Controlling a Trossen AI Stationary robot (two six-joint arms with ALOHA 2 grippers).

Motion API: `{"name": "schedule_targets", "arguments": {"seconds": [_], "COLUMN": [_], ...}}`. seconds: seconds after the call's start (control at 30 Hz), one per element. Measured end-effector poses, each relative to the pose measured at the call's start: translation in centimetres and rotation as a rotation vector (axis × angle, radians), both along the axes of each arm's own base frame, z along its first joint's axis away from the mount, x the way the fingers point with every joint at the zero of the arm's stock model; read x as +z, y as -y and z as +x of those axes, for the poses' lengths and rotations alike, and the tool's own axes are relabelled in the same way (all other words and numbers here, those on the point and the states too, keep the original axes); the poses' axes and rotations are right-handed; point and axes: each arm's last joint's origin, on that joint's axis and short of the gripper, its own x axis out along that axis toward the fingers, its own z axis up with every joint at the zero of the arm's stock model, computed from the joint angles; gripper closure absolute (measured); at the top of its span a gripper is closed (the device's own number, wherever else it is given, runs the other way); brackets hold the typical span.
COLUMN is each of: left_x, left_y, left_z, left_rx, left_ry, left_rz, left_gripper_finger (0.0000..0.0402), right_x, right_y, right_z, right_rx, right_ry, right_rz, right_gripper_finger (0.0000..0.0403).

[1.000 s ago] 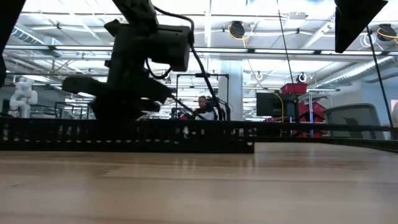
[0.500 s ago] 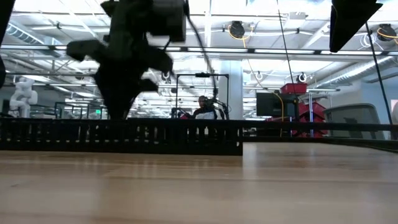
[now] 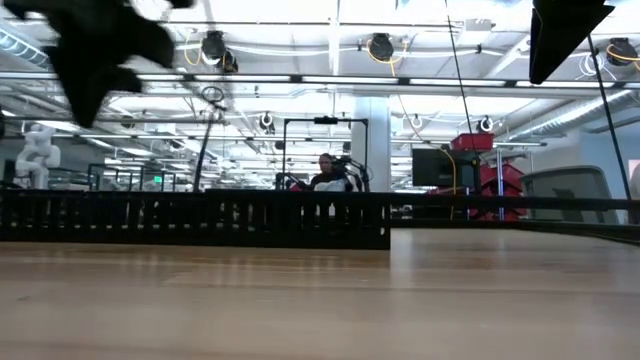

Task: Ziptie cables
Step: Close the black cable duct lid

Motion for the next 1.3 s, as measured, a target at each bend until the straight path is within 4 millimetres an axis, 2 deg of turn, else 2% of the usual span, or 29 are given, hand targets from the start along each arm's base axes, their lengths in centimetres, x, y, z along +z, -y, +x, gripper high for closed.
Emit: {"name": "schedule_targets", "arguments": {"seconds": [0.07,0.13,0.23,0.43,0.63,0.9,0.97,1.1,1.2,1.3], "left_x": [-1.1,-2.7,-5.0,-7.3,-10.5,-11.3,-11.5,-11.9,-11.9,-11.8], "left_y": [0.7,1.3,2.0,2.9,3.3,3.4,3.5,3.6,3.6,3.7], "left_z": [-2.0,-4.1,-5.8,-5.8,-6.1,-4.9,-4.6,-4.2,-4.2,-4.0], "left_rx": [0.124,0.206,0.238,0.197,0.213,0.23,0.239,0.239,0.241,0.241], "left_ry": [0.005,-0.044,-0.114,-0.082,-0.166,-0.055,-0.049,-0.056,-0.057,-0.045], "left_rz": [-0.017,-0.031,-0.079,-0.089,-0.089,0.026,0.037,0.043,0.044,0.033], "left_gripper_finger": [0.0392,0.0398,0.04,0.0401,0.0401,0.0401,0.0401,0.0401,0.0401,0.0401], "right_x": [0.0,0.0,0.0,0.0,-0.1,0.4,0.4,-1.9,-4.3,-6.6], "right_y": [0.0,0.0,0.0,-0.1,0.0,-0.6,-0.8,-1.4,-2.2,-1.7], "right_z": [0.0,0.0,0.0,0.0,0.0,0.0,-0.3,-0.9,-1.6,-2.3], "right_rx": [-0.016,-0.036,-0.08,-0.146,-0.171,-0.206,-0.35,-0.836,-1.016,-1.108], "right_ry": [0.011,0.023,0.047,0.087,0.073,0.122,0.194,0.284,0.278,0.157], "right_rz": [0.002,0.006,0.018,0.034,0.065,0.102,0.133,0.218,0.142,0.082], "right_gripper_finger": [0.0128,0.0128,0.0128,0.0128,0.0128,0.0128,0.0128,0.0129,0.0137,0.0187]}}
